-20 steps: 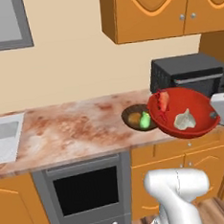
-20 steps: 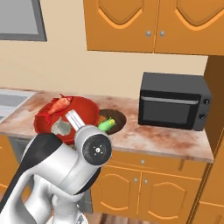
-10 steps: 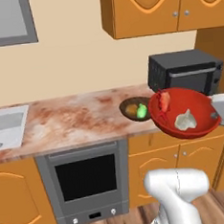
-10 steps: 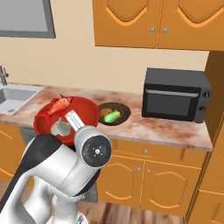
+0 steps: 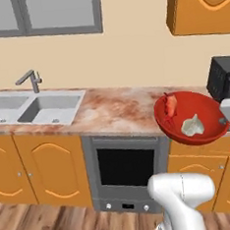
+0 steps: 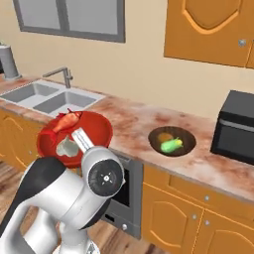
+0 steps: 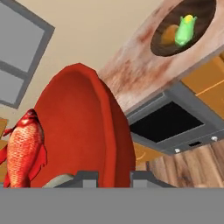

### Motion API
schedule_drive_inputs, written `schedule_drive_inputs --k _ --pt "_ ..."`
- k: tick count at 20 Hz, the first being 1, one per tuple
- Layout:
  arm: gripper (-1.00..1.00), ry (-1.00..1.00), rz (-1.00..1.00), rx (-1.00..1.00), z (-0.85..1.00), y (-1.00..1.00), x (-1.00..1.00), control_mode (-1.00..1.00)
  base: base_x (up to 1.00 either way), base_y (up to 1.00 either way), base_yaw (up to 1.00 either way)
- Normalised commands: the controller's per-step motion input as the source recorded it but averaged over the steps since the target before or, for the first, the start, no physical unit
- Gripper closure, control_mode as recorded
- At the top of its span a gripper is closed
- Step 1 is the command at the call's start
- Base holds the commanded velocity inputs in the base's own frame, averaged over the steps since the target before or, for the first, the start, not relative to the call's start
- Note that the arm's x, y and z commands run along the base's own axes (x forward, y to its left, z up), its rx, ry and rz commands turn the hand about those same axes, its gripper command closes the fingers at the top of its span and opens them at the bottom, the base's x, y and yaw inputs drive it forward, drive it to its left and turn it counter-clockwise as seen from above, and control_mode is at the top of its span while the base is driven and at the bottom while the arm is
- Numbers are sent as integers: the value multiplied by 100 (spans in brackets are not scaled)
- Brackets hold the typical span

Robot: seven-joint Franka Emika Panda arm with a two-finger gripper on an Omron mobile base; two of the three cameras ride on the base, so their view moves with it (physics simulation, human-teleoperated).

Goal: Place the bowl containing the garlic and fish in the microwave. Close the microwave door and press the start button to microwave the meal.

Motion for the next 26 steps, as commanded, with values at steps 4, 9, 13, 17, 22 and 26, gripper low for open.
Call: schedule_drive_inputs --k 4,9,13,17,22,26 --pt "100 0 0 0 0 0 0 100 32 26 74" --pt "100 0 0 0 0 0 0 100 40 32 70" --pt "100 0 0 0 0 0 0 100 56 34 65" --pt "100 0 0 0 0 0 0 100 97 53 45" --pt "100 0 0 0 0 0 0 100 100 87 25" --pt "100 0 0 0 0 0 0 100 100 89 18"
